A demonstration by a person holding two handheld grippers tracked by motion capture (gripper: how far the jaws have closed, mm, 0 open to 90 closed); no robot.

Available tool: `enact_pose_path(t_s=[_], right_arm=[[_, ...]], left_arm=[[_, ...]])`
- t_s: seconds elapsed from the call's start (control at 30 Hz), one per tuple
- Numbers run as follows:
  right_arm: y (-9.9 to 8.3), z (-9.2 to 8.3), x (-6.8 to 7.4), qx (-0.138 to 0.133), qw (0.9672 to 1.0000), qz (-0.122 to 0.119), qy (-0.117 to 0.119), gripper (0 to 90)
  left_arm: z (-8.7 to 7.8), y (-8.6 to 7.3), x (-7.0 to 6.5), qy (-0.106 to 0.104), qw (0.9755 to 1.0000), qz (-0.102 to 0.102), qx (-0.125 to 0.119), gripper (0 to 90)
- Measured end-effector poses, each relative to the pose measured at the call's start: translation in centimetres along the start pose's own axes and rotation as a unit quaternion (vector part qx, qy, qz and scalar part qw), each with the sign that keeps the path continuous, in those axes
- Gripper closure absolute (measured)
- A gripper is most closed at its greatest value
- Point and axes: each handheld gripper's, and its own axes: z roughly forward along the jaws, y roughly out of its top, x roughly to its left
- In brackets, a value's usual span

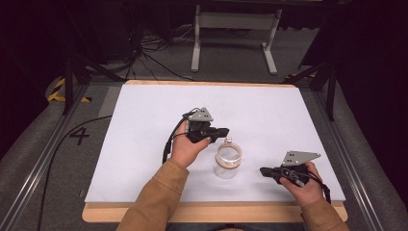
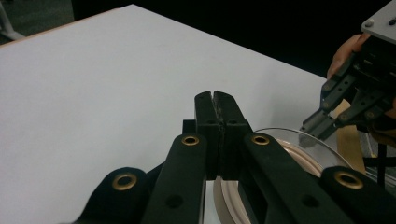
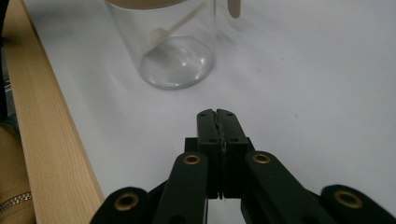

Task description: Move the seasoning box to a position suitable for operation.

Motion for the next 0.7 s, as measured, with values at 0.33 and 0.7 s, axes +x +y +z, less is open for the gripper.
enact_pose_path(t_s=[0.33,0.7], right_arm=[[0.3,0.7,0.7,-0.006,0.9997,-0.004,0.022,90.0],[1.8,0.9,2.0,-0.059,0.9945,0.019,0.085,90.0]], left_arm=[[1.1,-0.6,0.1,-0.005,1.0,0.006,0.004,89.6],[1.2,-0.6,0.3,-0.007,1.0,0.003,0.003,89.7]])
